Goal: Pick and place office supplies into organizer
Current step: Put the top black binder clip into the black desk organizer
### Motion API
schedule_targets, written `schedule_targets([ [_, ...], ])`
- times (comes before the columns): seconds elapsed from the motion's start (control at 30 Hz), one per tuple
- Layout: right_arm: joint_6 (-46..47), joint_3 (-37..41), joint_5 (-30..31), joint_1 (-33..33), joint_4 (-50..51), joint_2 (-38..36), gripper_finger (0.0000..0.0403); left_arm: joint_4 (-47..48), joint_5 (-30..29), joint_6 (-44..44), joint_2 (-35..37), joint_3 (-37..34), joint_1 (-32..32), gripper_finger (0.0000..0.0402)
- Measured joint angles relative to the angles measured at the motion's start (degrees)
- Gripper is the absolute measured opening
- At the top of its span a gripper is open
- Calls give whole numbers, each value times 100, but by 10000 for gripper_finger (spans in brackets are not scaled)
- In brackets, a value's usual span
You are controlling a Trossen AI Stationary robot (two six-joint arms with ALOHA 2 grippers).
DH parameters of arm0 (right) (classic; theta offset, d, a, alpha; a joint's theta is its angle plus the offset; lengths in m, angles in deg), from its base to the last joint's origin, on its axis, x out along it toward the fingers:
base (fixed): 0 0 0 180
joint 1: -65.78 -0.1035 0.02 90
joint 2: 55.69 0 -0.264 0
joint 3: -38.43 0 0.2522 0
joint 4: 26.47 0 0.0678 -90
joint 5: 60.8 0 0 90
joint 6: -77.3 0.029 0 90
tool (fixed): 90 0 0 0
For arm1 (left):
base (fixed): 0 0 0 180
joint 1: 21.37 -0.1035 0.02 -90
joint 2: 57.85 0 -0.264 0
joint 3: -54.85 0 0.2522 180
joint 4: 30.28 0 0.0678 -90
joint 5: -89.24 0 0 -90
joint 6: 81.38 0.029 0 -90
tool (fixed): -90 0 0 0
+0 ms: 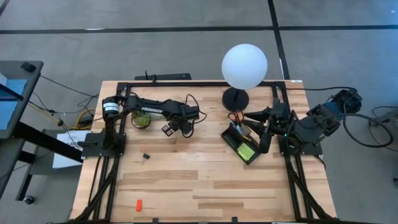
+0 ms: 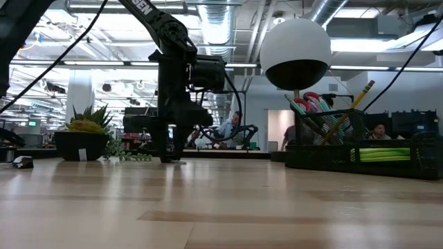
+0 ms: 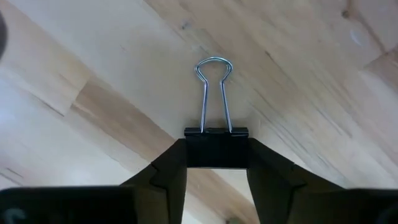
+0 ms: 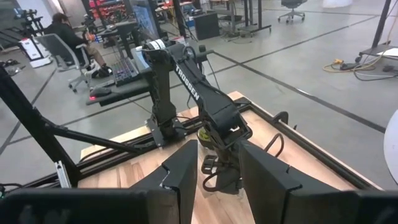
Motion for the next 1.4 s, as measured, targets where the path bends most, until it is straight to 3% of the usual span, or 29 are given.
schedule_targets([
  [0.17,0,0,1,0,0,-2,113,166,52,-893,-48,188,131,120],
  [0.37,-2,0,2,2,0,-2,113,110,944,-2562,-50,1013,491,124],
  [0.6,-2,0,2,44,-1,-9,113,-1052,1059,-4316,-33,1849,1004,125],
  [0.7,-2,0,2,44,-1,-13,113,-1974,970,-4955,-31,1792,1222,126],
  [0.9,-2,0,0,-12,39,-15,113,-3312,-40,-6023,-31,1649,1473,127],
  [1.07,-2,0,-22,-145,107,-15,113,-3444,-213,-6956,-343,1615,1396,128],
  [1.23,19,7,-51,-345,210,-61,113,-3935,-321,-7345,-891,1683,1495,129],
  [1.4,31,4,-57,-541,262,-123,113,-4242,-740,-7565,-951,1701,1605,129],
])
